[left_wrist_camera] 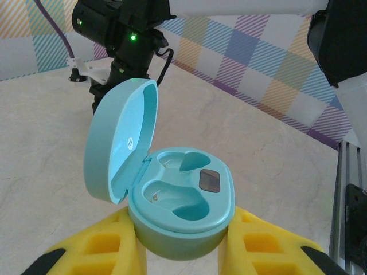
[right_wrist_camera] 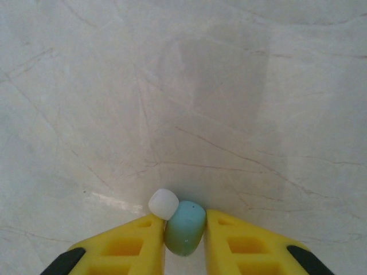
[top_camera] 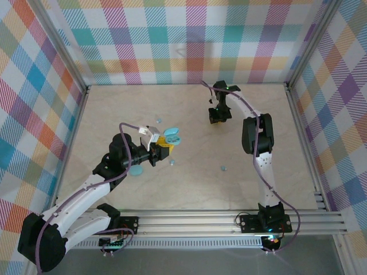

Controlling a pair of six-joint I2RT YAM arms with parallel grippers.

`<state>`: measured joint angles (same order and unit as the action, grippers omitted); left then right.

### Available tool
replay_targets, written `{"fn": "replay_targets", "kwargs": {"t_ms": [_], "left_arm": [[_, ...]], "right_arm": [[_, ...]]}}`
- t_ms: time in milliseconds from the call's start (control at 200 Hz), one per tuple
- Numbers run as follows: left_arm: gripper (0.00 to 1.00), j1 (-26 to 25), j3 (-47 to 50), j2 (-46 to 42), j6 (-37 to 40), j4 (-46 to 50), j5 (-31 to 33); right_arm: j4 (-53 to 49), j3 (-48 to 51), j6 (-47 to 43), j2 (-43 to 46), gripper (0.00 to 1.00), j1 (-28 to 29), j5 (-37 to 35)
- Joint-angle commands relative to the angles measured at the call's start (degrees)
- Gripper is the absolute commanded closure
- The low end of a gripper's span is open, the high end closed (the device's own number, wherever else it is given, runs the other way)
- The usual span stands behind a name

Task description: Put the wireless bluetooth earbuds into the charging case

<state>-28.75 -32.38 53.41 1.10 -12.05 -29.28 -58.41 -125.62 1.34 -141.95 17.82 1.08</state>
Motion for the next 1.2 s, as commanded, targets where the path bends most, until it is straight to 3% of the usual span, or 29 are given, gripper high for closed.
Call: {"fn": "replay_targets", "kwargs": {"t_ms": [0,210,575,770,925,1195], "left_arm": [[0.91,-0.54,0.31,-1.33,-0.24,0.38,-0.08],[0.91,-0.52,1.30,-3.50,-0.71,1.57,0.12],[0.91,-0.60,2.50,-8.17,-0.79,5.14,0.72],[0.92,-0.60,2.71,-9.59,-0.98,6.20,0.92],[0.92,-0.60,2.89,-10.08,-0.54,7.03,1.11],[0.92,-0.60,1.84,-10.17,1.54,8.54,1.42]], "right_arm": [[-3.55,1.25,-5.64,1.85,0.79,2.40,0.08],[-1.44,12.22,-15.41,8.79,0.80,5.74,-0.55],[7.08,36.13,-20.76,21.27,0.79,10.85,-2.15],[7.11,37.02,-18.34,21.08,0.71,11.18,-8.73],[5.65,34.59,-15.18,23.39,0.54,11.09,-10.18],[3.53,36.54,-4.18,30.69,0.54,10.92,-7.18]]}}
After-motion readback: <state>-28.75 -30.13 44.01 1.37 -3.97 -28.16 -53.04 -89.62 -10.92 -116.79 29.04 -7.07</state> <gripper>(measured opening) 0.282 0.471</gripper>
